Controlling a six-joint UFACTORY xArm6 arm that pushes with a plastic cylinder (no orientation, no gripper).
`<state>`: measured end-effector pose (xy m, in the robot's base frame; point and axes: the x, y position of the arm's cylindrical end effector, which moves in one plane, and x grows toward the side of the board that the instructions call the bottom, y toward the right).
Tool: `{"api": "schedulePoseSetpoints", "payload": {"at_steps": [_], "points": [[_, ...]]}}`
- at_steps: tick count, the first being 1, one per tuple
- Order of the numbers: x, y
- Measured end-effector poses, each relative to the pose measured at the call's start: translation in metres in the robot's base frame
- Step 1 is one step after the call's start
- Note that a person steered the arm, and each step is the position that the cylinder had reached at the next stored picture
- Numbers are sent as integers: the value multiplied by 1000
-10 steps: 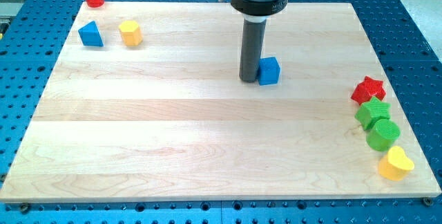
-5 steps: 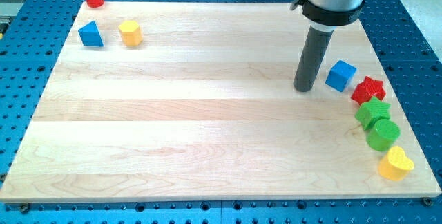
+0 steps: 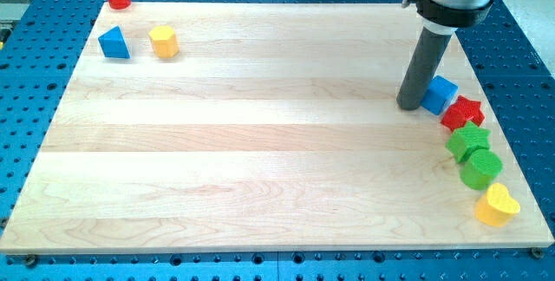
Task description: Push the blue cube above the red star
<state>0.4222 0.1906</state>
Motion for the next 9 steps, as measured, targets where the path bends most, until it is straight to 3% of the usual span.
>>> {"api": "schedulePoseSetpoints", "payload": {"at_steps": [2, 6, 7, 8, 9], "points": [[-2, 14], [-47, 40], [-47, 88], [-19, 153], [-15, 133]]}}
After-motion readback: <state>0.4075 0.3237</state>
